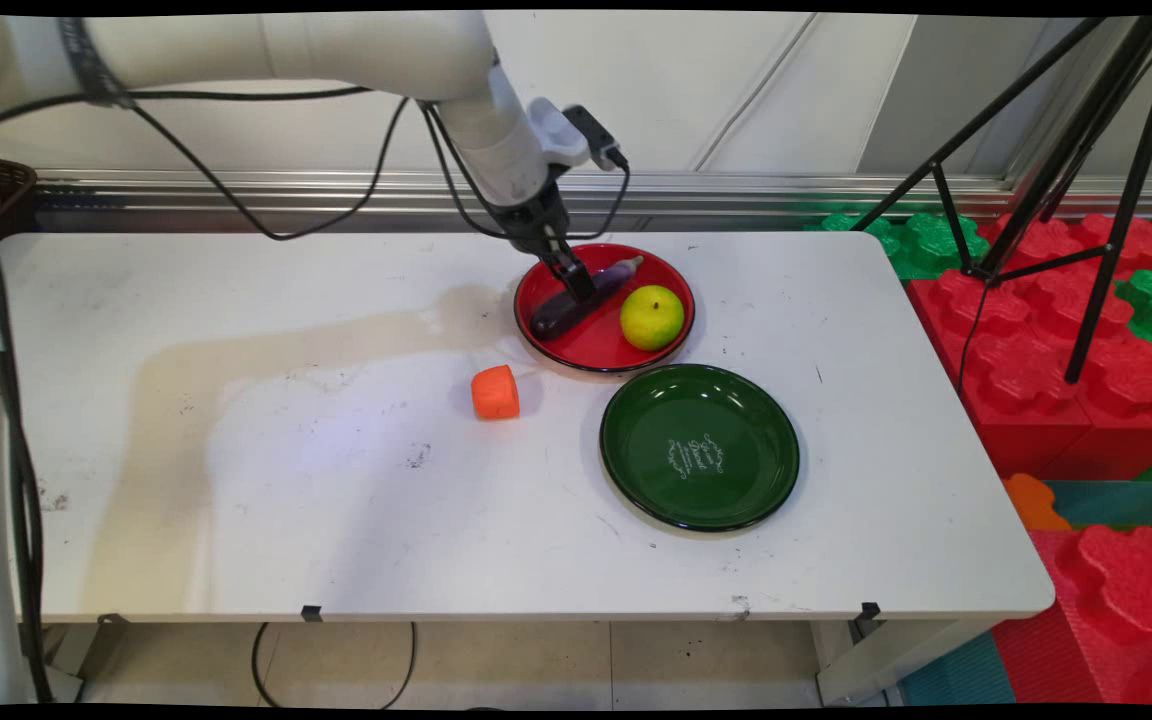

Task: Pick up the eggplant from the red plate, then place the picked object on the table

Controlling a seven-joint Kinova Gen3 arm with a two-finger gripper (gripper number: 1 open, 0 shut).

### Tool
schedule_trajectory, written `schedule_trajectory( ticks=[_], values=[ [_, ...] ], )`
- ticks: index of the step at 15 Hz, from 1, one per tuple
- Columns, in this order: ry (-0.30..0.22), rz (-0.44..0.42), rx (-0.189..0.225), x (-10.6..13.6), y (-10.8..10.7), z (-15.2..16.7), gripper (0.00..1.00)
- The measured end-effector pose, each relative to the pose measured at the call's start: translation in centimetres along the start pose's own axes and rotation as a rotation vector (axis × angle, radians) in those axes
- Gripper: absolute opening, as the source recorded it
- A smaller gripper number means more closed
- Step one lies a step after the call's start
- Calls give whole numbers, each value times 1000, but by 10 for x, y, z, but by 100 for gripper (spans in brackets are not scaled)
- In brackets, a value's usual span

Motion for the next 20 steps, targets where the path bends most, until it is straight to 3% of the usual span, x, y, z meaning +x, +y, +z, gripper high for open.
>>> schedule_trajectory(
  ticks=[10, 11, 20],
  values=[
    [-47, -46, -20, 13, 3, 52, 100],
    [-47, -52, -19, 14, 4, 55, 0],
    [-35, -71, 23, 15, 9, 52, 0]
  ],
)
